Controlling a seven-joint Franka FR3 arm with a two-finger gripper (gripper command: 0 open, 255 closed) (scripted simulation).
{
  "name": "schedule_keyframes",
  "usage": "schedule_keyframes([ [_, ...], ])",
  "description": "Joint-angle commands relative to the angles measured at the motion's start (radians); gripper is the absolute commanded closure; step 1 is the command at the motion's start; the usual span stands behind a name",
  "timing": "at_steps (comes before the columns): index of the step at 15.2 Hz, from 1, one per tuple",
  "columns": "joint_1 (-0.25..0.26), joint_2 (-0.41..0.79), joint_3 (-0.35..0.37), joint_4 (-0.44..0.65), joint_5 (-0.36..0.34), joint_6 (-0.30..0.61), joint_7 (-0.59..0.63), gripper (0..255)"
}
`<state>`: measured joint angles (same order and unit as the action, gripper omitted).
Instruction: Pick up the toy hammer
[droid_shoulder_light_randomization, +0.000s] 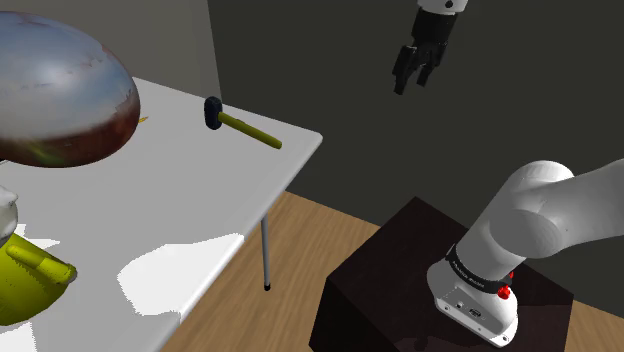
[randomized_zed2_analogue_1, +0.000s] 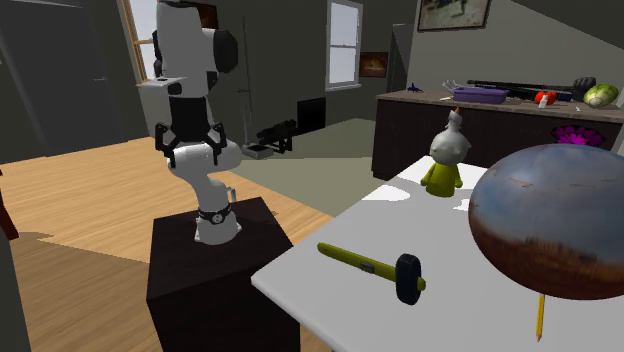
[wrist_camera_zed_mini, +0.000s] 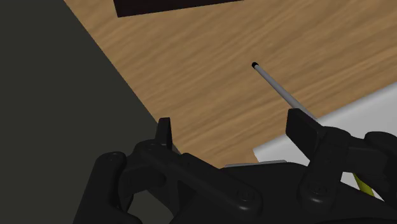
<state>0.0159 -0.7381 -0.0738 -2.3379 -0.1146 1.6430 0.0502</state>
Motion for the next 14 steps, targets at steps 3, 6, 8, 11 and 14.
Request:
schedule_keyframes([
  [3, 0.019, 0.055, 0.008, 0.01, 0.012, 0.052, -0.003, 0],
  [6, 0.046, 0.141, 0.021, 0.032, 0.029, 0.126, -0.008, 0],
  [8, 0.063, 0.199, 0.03, 0.052, 0.039, 0.172, -0.013, 0],
  [11, 0.087, 0.289, 0.044, 0.09, 0.054, 0.235, -0.02, 0],
  [14, 0.11, 0.38, 0.06, 0.136, 0.066, 0.291, -0.029, 0],
])
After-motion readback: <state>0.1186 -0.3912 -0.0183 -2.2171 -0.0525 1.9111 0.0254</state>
